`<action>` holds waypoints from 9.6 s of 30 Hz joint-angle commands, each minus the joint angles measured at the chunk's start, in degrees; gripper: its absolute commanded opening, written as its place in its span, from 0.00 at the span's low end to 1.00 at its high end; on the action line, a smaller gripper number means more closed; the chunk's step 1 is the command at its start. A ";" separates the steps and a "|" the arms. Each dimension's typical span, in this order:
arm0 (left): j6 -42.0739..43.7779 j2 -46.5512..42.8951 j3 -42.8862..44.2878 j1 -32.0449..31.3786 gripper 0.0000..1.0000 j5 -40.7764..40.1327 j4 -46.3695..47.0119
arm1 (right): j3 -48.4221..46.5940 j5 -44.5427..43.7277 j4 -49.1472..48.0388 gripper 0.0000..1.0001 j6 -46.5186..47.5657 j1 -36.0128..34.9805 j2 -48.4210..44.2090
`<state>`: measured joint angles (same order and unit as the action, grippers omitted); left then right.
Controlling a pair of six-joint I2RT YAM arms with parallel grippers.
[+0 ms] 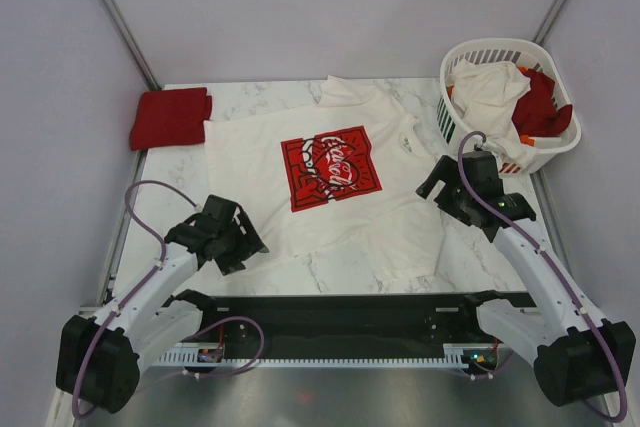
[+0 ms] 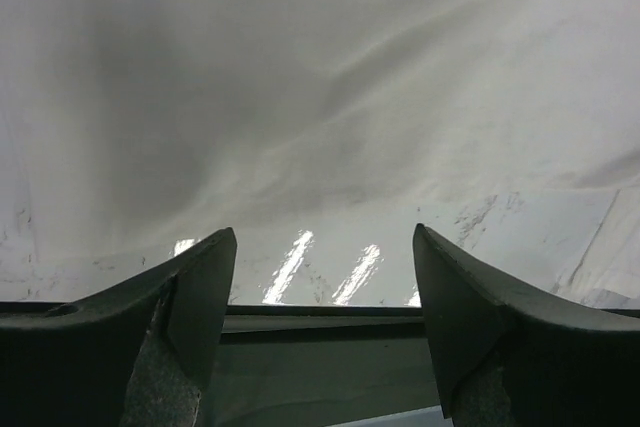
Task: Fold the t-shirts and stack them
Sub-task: Flatten the tshirt out, then fold the tshirt
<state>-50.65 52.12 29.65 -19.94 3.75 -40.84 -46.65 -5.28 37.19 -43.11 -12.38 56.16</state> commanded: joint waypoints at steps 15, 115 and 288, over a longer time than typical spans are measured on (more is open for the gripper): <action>-9.02 6.40 -1.62 11.42 0.74 -3.66 -3.45 | -1.33 16.26 -5.28 0.98 3.91 1.40 14.50; 4.60 4.14 18.15 13.09 0.02 -2.78 -5.27 | -1.49 13.81 7.45 0.00 3.11 7.02 -1.14; 26.31 3.43 22.12 13.18 0.68 6.36 -6.01 | -90.81 2.92 -19.42 0.89 17.36 -8.10 87.89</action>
<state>-26.52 57.60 50.94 -6.57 7.35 -47.92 -134.15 2.09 22.39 -26.76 -21.89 140.90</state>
